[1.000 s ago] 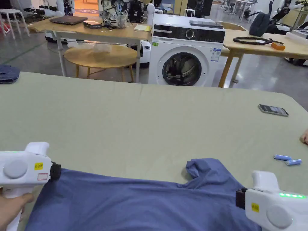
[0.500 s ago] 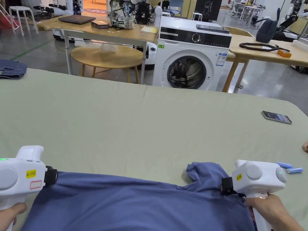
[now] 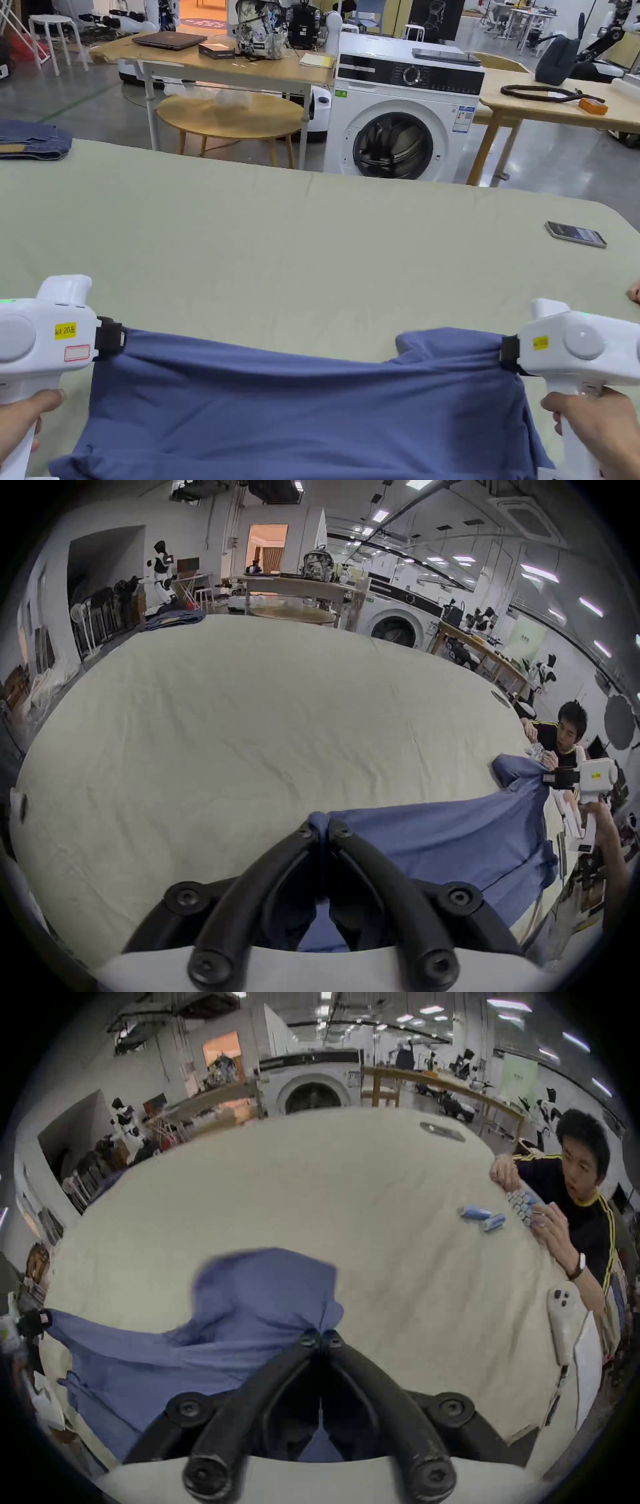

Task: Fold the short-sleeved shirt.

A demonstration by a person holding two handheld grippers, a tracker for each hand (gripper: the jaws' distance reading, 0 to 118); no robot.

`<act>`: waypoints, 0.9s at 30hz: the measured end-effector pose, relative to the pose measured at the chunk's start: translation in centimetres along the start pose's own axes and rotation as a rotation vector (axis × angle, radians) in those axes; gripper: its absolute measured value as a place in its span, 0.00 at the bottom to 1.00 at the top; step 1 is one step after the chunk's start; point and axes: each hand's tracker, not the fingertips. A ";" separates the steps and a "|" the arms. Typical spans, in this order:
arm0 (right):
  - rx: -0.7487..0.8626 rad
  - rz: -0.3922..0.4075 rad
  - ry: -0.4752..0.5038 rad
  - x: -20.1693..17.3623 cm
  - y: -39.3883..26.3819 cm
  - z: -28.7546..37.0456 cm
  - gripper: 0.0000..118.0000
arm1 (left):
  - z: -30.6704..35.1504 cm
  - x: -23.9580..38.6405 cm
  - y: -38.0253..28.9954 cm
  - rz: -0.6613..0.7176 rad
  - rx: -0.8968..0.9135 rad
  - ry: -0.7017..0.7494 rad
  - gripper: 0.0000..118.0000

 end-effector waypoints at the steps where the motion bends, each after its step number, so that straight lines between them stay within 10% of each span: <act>1: 0.009 0.002 -0.001 -0.2 -0.2 1.1 0.00 | 0.6 -0.1 -0.1 -0.004 0.006 -0.001 0.00; 12: 0.056 0.042 -0.002 0.5 -9.1 12.1 0.00 | 6.2 -3.3 -5.2 -0.038 -0.002 -0.053 0.00; 27: -0.196 0.074 -0.078 2.2 -19.5 7.4 0.00 | 5.0 -3.4 -15.4 -0.092 -0.281 0.030 0.00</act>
